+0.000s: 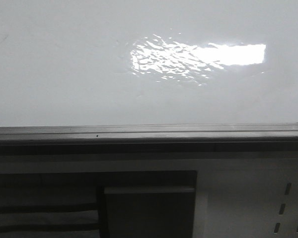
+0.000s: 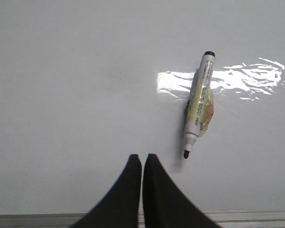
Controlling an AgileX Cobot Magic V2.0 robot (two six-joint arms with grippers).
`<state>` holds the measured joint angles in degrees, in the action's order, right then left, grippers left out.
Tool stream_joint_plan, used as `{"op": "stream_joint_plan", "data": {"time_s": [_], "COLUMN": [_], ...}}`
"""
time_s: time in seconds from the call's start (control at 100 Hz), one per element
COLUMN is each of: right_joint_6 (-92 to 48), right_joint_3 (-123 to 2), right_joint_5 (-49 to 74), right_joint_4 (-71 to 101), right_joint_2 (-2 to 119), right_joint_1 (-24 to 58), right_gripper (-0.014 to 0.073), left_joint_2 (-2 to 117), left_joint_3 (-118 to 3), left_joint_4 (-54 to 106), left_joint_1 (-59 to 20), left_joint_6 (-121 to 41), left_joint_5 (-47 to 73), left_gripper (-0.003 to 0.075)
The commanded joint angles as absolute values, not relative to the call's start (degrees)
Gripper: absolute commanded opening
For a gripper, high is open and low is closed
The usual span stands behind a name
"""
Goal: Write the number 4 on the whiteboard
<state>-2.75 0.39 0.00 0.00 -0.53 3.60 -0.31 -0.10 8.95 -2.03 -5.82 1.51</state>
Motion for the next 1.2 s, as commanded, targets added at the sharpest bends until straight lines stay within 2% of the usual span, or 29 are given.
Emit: {"op": "stream_joint_plan", "data": {"time_s": [0.0, 0.24, 0.56, 0.78, 1.19], "right_joint_6": [-3.14, -3.14, -3.14, -3.14, -3.14], "right_joint_3": [-1.25, -14.43, -31.78, -33.30, -33.30], "right_joint_5": [-3.01, 9.66, 25.05, 24.85, 24.81], "right_joint_4": [0.00, 1.86, 1.86, 3.86, 3.86], "right_joint_2": [-1.70, 0.81, 16.65, 22.20, 22.61], "right_joint_1": [3.34, 3.34, 3.34, 3.34, 3.34], "right_gripper": [-0.0071, -0.0071, -0.0071, -0.0071, -0.0069], "left_joint_2": [-1.90, 0.51, 16.47, 22.37, 24.16], "left_joint_3": [-1.59, -15.41, -32.72, -33.48, -33.48], "left_joint_4": [10.69, 11.58, 8.18, 7.81, 7.93], "left_joint_1": [-1.84, -1.84, -1.84, -1.84, -1.84], "left_joint_6": [-5.13, -5.13, -5.50, -5.50, -5.50], "left_joint_5": [-2.92, 5.73, 20.12, 20.62, 20.48], "left_gripper": [-0.0020, -0.0020, -0.0020, -0.0020, -0.0020]}}
